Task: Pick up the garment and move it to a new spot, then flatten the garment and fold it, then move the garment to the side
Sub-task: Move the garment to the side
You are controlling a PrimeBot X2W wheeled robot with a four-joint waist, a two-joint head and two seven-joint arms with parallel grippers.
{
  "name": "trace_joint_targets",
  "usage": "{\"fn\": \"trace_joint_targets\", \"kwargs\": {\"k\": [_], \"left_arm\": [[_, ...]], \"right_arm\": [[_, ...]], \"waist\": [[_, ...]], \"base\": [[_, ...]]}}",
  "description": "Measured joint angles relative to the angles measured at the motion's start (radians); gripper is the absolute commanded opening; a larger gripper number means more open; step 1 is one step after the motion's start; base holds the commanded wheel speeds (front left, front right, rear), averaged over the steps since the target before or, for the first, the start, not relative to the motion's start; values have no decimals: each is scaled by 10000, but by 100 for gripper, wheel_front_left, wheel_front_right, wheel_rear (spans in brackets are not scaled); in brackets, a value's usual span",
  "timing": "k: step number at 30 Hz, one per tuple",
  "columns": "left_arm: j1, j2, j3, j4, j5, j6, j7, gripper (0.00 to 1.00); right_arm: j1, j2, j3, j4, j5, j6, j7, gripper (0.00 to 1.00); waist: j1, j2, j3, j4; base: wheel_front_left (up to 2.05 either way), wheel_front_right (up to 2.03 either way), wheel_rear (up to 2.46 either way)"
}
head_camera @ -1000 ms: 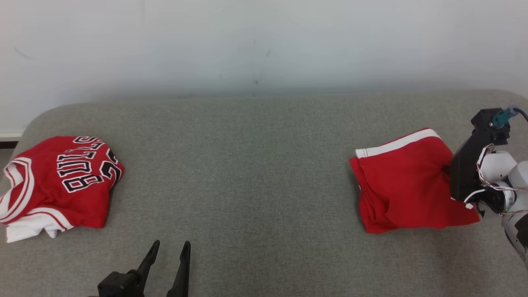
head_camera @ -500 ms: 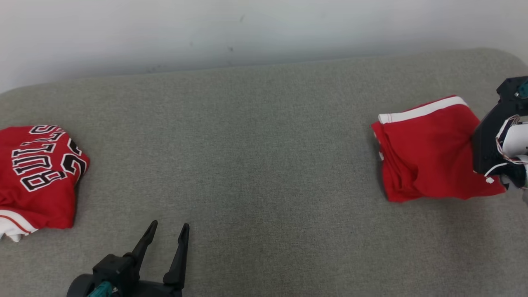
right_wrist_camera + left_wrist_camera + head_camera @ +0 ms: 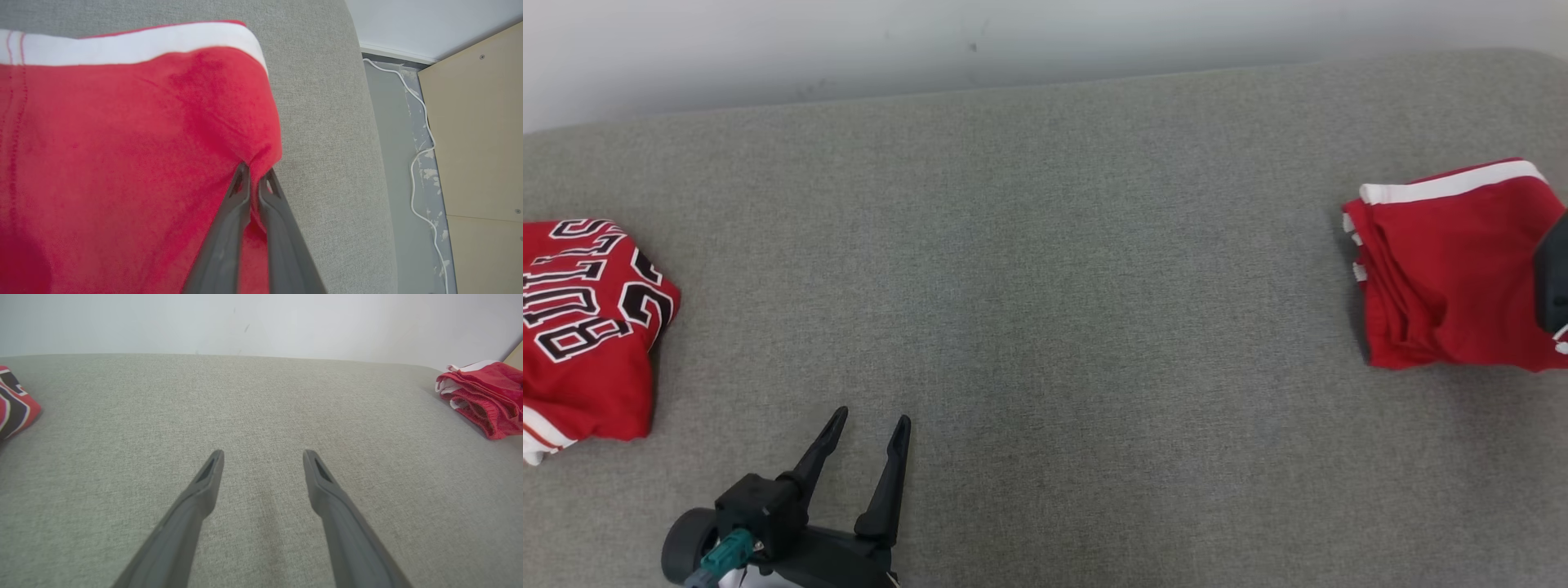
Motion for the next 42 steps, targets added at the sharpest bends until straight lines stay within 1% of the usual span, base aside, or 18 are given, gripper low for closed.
{"fn": "trace_joint_targets", "kwargs": {"k": [1, 4, 15, 16, 17, 18, 19, 27, 28, 29, 32, 34, 37, 39, 42], "left_arm": [[-33, 0, -15, -2, 6, -73, 6, 100], [-151, -4, -35, -21, 10, -73, 15, 100], [-243, 19, 27, -25, 10, -142, 42, 100], [-243, 38, 48, -21, 8, -140, 42, 100], [-243, 61, 71, -21, 8, -136, 42, 100], [-243, 84, 90, -19, 8, -134, 42, 100], [-243, 92, 107, -17, 6, -134, 42, 100], [-244, 42, 213, 253, -82, -61, -4, 100], [-245, -6, 188, 318, -82, -63, -4, 100], [-248, -71, 151, 382, -84, -65, -8, 100], [-251, -228, 58, 548, -125, -67, -81, 100], [-244, -257, 82, 709, -174, -63, -92, 100], [-187, -261, 180, 894, -222, -54, -176, 100], [-109, -257, 320, 1018, -265, 29, -213, 100], [254, -215, 550, 1139, -420, 132, -301, 100]], "right_arm": [[-43, -63, 19, 36, -67, -36, -6, 0], [-132, -174, 104, 286, -232, -115, -90, 0], [-188, -178, 397, 999, -546, -424, -163, 0], [-198, -173, 420, 1034, -569, -468, -165, 12], [-208, -173, 451, 1083, -585, -472, -165, 43], [-218, -165, 487, 1135, -656, -472, -165, 79], [-223, -163, 508, 1191, -685, -474, -165, 100], [-540, -105, 704, 1523, -911, -466, -178, 100], [-539, -125, 713, 1547, -913, -418, -226, 100], [-539, -146, 708, 1542, -911, -297, -376, 100], [-482, -155, 614, 1363, -826, 82, -1022, 100], [-245, -96, 397, 1212, -579, 213, -1499, 100], [230, 27, -4, 1122, -94, 334, -2251, 100], [530, 113, -196, 947, 161, 345, -2819, 100], [995, 477, -341, 593, 366, 435, -3636, 100]], "waist": [[0, 0, 32, 33], [0, 0, 126, 152], [-1, 0, 374, 659], [-1, 0, 394, 680], [-1, 0, 407, 696], [-1, 0, 415, 706], [-1, 0, 417, 709], [-1, 0, 162, 625], [-1, 0, 98, 612], [-1, 0, 29, 603], [-1, -1, -217, 593], [-2, -1, -408, 593], [-2, -1, -723, 592], [-2, -2, -954, 589], [-2, -2, -1314, 568]], "base": [[0, 0, 0], [0, 0, 0], [0, 0, 0], [0, 0, 0], [0, 0, 0], [0, 0, 0], [0, 0, 0], [0, 0, 0], [0, 0, 0], [0, 0, 0], [0, 0, 0], [0, 0, 0], [0, 0, 0], [0, 0, 0], [0, 0, 0]]}}
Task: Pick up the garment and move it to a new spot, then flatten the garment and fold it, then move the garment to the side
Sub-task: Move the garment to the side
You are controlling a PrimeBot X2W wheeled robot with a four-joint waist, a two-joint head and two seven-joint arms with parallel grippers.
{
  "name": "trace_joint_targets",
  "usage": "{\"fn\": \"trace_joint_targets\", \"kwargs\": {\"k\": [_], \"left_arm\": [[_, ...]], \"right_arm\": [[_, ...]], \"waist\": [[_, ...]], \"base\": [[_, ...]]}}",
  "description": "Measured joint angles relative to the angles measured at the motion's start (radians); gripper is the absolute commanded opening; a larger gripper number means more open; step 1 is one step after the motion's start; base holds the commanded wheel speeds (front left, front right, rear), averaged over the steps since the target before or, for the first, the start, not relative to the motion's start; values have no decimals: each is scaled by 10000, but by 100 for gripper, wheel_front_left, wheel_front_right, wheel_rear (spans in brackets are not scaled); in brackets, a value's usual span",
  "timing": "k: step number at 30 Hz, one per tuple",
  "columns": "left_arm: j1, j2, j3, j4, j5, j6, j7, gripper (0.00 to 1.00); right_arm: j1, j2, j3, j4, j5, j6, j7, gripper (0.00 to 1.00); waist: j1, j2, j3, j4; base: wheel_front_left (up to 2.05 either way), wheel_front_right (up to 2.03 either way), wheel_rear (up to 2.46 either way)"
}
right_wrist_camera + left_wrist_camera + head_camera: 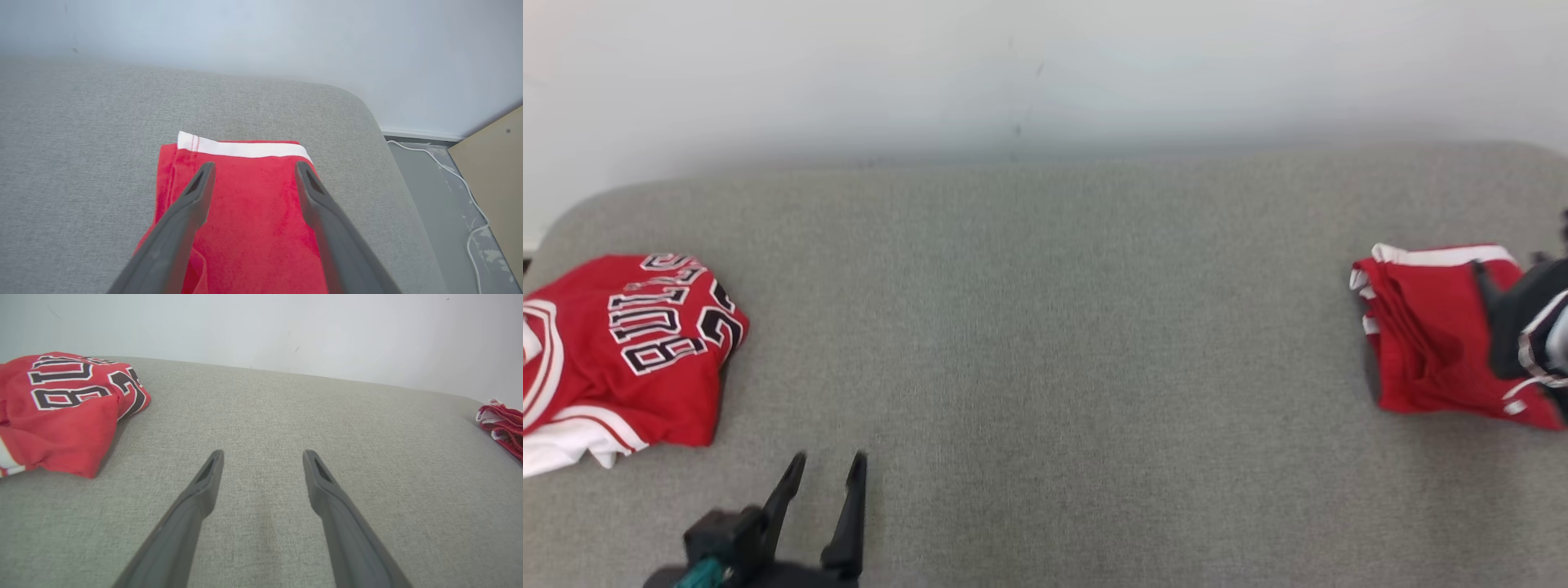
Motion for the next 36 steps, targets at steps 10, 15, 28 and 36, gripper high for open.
{"fn": "trace_joint_targets", "kwargs": {"k": [10, 15, 28, 36], "left_arm": [[1039, 190, 360, 115, -221, 199, -140, 100], [1339, 242, 596, -88, -293, 280, -230, 100], [1637, 307, 961, -347, -284, 426, -318, 100], [1841, 351, 1129, -639, -173, 518, -330, 100]], "right_arm": [[2302, 681, -635, -1444, 708, 81, -2690, 100], [3628, 924, -805, -2368, 867, 77, -3398, 100], [6192, 1283, -1868, -5457, 1085, -734, -3392, 100], [7604, 1208, -1973, -7068, 190, -1279, -3392, 100]], "waist": [[-1, 0, -1193, -290], [-2, -1, -1500, -534], [-1, 0, -1906, -919], [0, 1, -1991, -962]], "base": [[0, 0, 0], [0, 0, 0], [0, 0, 0], [0, 0, 0]]}}
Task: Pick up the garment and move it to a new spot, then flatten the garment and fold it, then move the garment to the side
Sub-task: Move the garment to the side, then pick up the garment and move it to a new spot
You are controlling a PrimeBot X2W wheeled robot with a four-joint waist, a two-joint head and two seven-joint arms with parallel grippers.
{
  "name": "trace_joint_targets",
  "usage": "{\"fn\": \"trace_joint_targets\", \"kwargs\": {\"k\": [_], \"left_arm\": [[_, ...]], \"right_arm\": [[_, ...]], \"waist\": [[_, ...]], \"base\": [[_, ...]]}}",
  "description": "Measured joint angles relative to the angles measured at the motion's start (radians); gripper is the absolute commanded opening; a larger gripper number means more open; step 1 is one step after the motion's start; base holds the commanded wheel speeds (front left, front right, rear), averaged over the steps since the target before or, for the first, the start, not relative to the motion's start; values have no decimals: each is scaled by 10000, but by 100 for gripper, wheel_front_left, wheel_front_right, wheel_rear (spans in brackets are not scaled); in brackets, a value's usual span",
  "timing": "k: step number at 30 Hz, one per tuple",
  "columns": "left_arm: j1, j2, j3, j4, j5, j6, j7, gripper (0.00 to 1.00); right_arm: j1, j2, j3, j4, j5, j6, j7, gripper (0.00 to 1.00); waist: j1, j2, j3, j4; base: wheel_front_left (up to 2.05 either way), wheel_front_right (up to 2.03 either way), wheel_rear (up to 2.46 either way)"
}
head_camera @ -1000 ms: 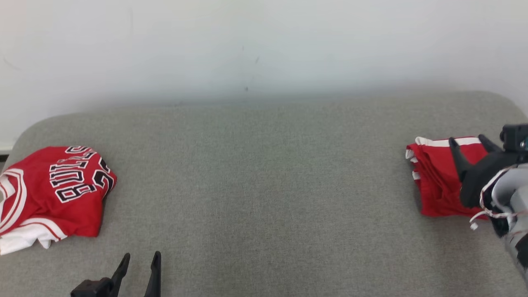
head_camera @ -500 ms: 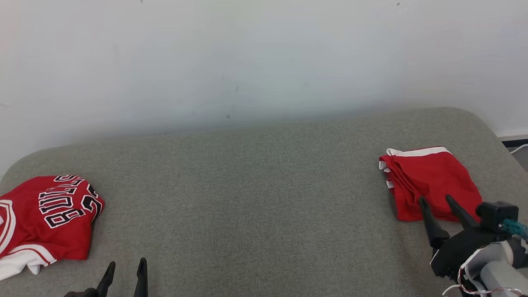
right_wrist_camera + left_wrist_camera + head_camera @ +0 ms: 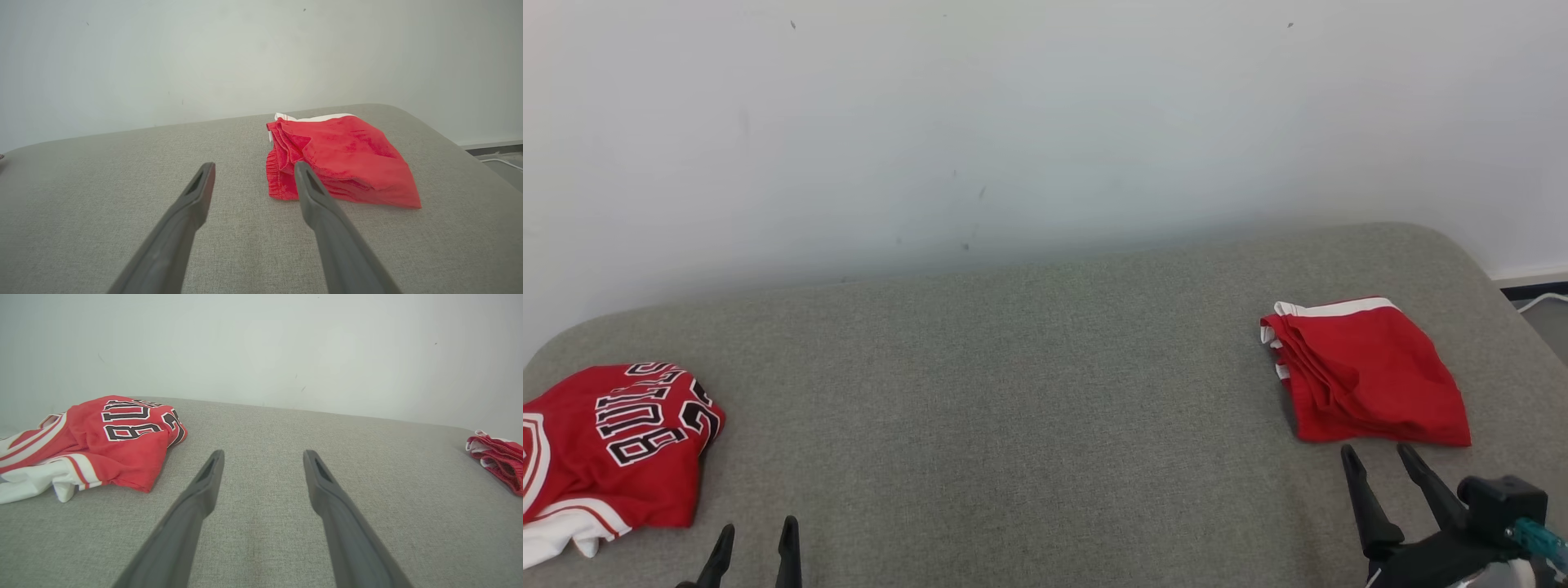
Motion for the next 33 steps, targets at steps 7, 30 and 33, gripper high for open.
{"fn": "trace_joint_targets", "kwargs": {"k": [7, 30, 33], "left_arm": [[37, -115, 40, -121, 94, 8, 2, 100], [50, -153, 263, -96, 1028, 86, 117, 100], [-24, -222, 232, -125, 1091, 86, 221, 100]], "right_arm": [[706, 54, -226, -671, -437, -374, 0, 100], [1174, 159, -1020, -1812, -1400, -608, 0, 100], [1496, 167, -1266, -1964, -1402, -686, -2, 100]], "waist": [[1, 0, 31, 31], [1, 0, 289, 357], [1, 0, 307, 451]], "base": [[0, 0, 0], [0, 0, 0], [0, 0, 0]]}}
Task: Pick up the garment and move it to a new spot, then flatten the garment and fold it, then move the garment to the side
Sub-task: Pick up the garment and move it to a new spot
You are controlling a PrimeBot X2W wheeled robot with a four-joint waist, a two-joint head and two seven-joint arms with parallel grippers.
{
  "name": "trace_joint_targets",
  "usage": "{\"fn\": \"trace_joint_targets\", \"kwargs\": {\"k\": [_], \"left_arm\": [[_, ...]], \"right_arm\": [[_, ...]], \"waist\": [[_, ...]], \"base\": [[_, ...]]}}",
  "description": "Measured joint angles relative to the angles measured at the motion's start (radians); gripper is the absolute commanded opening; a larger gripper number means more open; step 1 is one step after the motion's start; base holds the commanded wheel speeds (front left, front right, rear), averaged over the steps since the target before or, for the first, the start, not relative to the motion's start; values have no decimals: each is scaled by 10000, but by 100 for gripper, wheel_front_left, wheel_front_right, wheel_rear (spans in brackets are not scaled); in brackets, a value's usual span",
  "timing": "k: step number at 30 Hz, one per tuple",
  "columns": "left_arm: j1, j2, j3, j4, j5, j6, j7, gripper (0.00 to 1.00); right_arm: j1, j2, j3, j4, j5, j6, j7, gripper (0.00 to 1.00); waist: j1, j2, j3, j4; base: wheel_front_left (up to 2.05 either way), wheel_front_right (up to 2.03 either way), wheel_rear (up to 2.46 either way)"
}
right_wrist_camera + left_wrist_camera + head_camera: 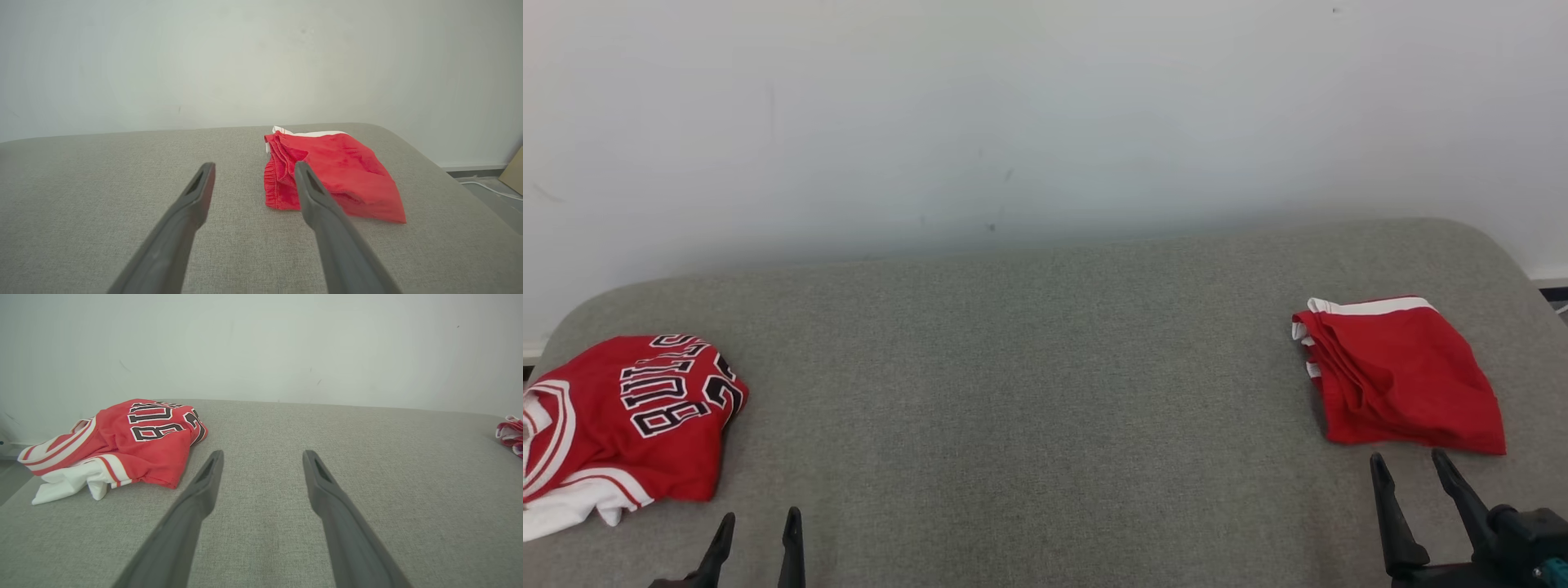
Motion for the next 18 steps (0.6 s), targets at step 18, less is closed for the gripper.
{"fn": "trace_joint_targets", "kwargs": {"k": [18], "left_arm": [[-149, 77, 1055, -230, 221, 8, 71, 100]], "right_arm": [[-464, 437, 299, 23, -291, 387, 0, 100]], "waist": [[0, 0, 103, 1869]], "base": [[0, 0, 0]]}}
